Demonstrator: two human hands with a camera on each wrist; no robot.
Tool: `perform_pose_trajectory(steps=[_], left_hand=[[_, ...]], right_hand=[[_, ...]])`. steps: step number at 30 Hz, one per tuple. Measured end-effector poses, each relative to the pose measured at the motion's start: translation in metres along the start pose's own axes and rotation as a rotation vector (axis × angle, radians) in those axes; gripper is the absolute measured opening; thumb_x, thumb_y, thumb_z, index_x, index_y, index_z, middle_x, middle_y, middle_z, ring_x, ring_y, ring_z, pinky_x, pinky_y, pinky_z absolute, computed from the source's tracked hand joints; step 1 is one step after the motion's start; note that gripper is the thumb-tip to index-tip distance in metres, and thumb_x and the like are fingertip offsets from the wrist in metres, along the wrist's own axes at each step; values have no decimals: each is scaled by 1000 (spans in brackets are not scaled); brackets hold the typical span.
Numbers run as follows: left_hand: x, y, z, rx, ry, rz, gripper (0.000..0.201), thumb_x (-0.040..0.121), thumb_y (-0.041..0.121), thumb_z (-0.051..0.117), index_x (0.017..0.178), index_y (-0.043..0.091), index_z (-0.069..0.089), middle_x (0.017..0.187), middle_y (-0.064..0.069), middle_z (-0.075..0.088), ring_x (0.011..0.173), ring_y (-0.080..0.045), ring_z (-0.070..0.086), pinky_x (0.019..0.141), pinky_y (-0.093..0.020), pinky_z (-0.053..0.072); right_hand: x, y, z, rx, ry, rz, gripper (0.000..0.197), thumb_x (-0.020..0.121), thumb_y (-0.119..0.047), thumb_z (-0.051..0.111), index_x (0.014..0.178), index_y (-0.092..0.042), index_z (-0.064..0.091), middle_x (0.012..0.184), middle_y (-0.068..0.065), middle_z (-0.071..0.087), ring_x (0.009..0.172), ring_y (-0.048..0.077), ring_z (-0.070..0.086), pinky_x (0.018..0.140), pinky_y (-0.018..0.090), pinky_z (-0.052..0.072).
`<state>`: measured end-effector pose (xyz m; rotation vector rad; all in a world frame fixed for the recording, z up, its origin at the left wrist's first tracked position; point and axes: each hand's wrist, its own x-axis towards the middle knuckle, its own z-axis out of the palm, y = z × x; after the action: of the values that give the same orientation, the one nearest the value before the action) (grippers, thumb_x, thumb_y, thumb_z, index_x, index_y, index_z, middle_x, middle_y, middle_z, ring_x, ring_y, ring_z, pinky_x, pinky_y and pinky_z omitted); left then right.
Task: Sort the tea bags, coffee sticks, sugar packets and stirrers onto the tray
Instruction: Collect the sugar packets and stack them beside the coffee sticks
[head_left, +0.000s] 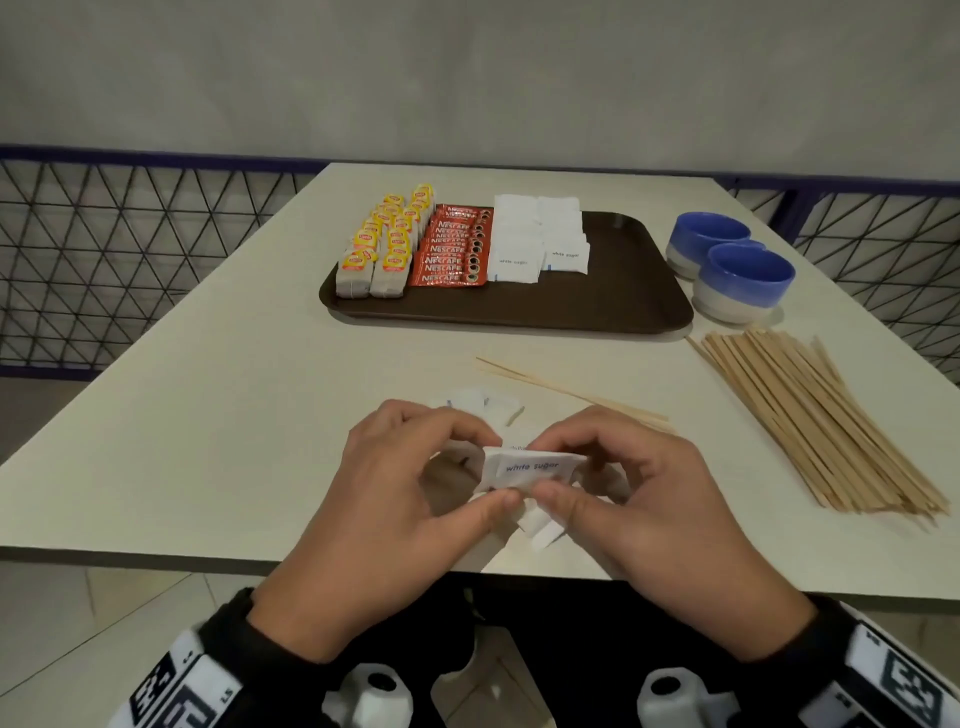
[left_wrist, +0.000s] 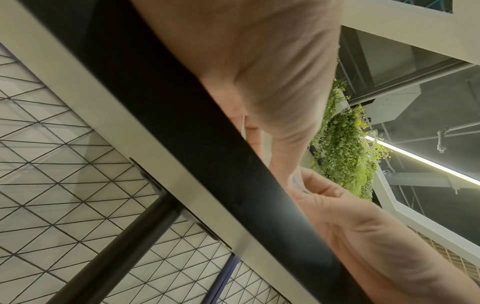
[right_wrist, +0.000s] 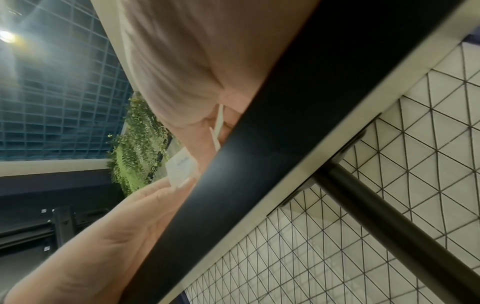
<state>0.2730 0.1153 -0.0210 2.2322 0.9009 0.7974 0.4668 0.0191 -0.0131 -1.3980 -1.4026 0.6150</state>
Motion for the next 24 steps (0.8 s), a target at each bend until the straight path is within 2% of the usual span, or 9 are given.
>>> perform_pose_trajectory(steps=[3,7,9,11,14,16,17,21,24], left_hand=[[-1,1,1,20,-36,24,45,72,62,71,116,57,61,110,28,54,121,-5,48,94,-20,40],[-2,2,0,-75,-18,20,31,77,44,74,107,51,70,97,18,63,108,-10,58,86,-25,45],[-2,2,0,-135,-3,26,25,78,35,76,100,45,73,93,15,67,99,-12,64,83,-27,50],[-1,2,0,-175,8,28,21,78,31,78,94,43,74,89,13,68,92,-12,66,80,-22,49],[-1,2,0,-252,28,-6,24,81,21,84,95,40,78,88,10,70,86,-11,65,76,-18,48],[-1,3,-2,-335,57,-51,21,82,19,83,93,36,79,88,7,73,77,-10,63,74,-22,50],[0,3,-2,-380,73,-65,19,82,17,82,93,33,80,89,6,75,75,-16,64,73,-28,52],[2,1,-4,-515,62,-76,16,88,9,76,96,22,81,92,-2,79,85,-34,72,81,-52,58],[0,2,-6,-584,21,-78,18,90,3,71,99,14,81,92,-3,80,87,-28,76,80,-45,61]], right_hand=[[-2,0,-2,46,1,-7,29,82,0,81,95,-26,76,95,-1,74,91,23,68,81,47,57],[-2,1,1,74,-1,-14,28,81,-2,83,96,-25,75,96,1,74,91,25,70,82,49,58],[-1,2,1,83,12,-69,22,82,-3,82,95,-21,76,94,3,73,89,26,68,80,44,57],[0,6,-1,104,57,-116,19,83,-1,80,89,-18,76,89,3,72,86,26,66,75,37,53],[3,8,-4,203,139,-80,17,81,-2,80,82,-19,76,81,2,72,75,19,64,66,27,51],[4,6,-7,306,172,-5,13,76,-5,81,77,-16,74,76,3,71,67,15,64,60,24,53],[3,5,-9,374,162,35,12,74,-6,80,75,-15,73,74,4,71,64,14,64,57,23,53],[7,2,-18,570,-25,167,13,69,-4,78,69,-15,69,70,7,64,57,15,63,50,23,51],[10,2,-14,490,-65,184,15,70,-4,80,72,-14,70,70,6,66,56,15,64,50,24,52]])
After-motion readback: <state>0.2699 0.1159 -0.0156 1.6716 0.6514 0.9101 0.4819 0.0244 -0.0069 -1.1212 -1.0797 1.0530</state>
